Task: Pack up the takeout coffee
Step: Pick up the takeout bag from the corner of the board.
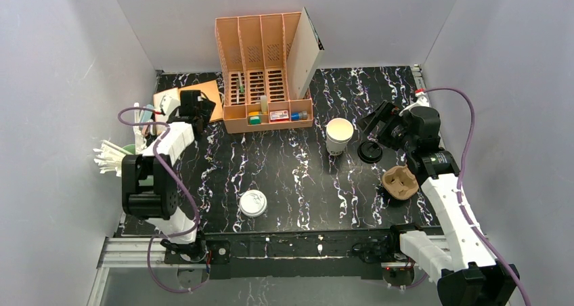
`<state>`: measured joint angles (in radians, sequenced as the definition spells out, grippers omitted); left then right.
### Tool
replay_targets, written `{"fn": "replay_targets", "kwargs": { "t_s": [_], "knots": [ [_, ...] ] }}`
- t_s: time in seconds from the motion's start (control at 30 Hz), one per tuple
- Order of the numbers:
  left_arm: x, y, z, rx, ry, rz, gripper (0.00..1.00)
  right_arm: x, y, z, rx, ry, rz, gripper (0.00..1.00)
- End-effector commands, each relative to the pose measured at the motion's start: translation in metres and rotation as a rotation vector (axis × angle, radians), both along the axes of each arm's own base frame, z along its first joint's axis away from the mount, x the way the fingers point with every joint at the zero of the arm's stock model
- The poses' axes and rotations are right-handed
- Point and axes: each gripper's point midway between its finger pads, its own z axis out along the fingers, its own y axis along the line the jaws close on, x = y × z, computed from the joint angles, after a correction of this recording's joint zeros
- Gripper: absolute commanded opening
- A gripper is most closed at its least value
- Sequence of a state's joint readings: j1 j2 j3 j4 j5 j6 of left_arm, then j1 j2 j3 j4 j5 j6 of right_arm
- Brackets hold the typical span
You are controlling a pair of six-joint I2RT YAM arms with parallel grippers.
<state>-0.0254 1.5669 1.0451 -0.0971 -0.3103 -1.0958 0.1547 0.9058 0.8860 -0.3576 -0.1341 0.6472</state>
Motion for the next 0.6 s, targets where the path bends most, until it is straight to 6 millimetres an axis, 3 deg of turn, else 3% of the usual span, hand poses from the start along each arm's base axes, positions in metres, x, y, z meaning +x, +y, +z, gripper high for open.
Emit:
{"fn": "replay_targets", "kwargs": {
  "t_s": [0.0,0.13,0.2,0.43,0.57],
  "knots": [
    [0.017,0.012,-0.008,-0.018,0.005,0.117,0.98,0.001,0.003,0.016,0.004,-0.036,0.008,0.98],
    [0.033,0.025,-0.023,0.073,0.101,0.141,0.98,0.0,0.004,0.017,0.006,-0.034,0.014,0.98],
    [0.049,0.032,-0.015,0.155,0.152,0.107,0.98,0.001,0.005,0.016,0.007,-0.032,0.019,0.98],
    [0.088,0.036,-0.025,0.426,0.332,-0.24,0.9,0.002,0.01,0.016,0.01,-0.014,0.045,0.98],
    [0.103,0.021,-0.04,0.469,0.363,-0.474,0.9,0.002,0.012,0.014,0.012,0.0,0.053,0.98]
  ]
}}
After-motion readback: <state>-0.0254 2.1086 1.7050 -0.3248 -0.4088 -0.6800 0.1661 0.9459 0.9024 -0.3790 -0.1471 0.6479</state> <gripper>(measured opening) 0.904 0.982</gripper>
